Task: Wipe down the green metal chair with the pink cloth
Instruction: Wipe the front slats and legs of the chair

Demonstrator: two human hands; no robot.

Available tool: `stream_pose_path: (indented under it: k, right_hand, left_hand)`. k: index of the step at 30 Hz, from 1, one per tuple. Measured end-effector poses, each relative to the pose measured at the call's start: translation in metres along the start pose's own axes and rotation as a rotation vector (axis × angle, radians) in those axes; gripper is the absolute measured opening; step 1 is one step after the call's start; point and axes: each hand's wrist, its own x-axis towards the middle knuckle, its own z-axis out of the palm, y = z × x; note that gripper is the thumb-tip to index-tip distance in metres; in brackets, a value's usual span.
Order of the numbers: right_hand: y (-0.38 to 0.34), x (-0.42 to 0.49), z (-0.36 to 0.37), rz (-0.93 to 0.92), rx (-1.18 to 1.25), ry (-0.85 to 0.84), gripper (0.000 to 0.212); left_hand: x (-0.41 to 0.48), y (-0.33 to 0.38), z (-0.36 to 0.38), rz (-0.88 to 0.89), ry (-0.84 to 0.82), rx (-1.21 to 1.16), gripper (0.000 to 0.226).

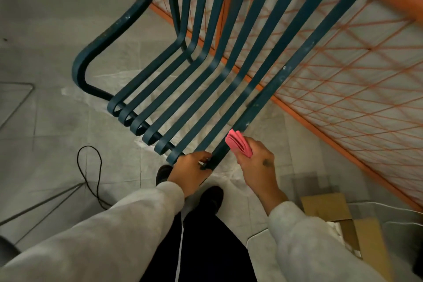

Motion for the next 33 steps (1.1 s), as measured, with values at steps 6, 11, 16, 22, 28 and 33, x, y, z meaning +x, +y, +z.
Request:
stream_pose_path:
  k: [6,11,16,22,28,33]
  right_hand:
    - [0.004,-0.025,0.026,-0.163,-0.093,-0.057,0.023]
    - [0.009,0.001,0.004,-0.200,-0.122,-0.006,0.013]
    - [0.000,-0.010,0.016,-0.273,-0.292,-0.075,0.026]
    - [0.003,-0.012,0.013,-0.306,-0.248,-0.117,0.024]
    - [-0.011,-0.018,0.019,-0.236,-0.280,-0.174,0.031]
    - [-0.013,-0.008,-0.003,-0.070,-0.028,-0.292,0.011]
  left_hand:
    - [-0.001,-0.003,0.003,0.063,0.017,-0.005,0.031]
    - [0.002,-0.005,0.002,0.015,0.005,-0.014,0.035]
    - [0.001,-0.004,0.003,0.013,0.007,-0.003,0.034]
    - [0.001,-0.006,0.004,0.025,-0.005,-0.019,0.033]
    - [0.002,-0.007,0.002,0.035,-0.018,0.019,0.031]
    - [0.005,-0.001,0.003,0.025,-0.014,-0.014,0.035]
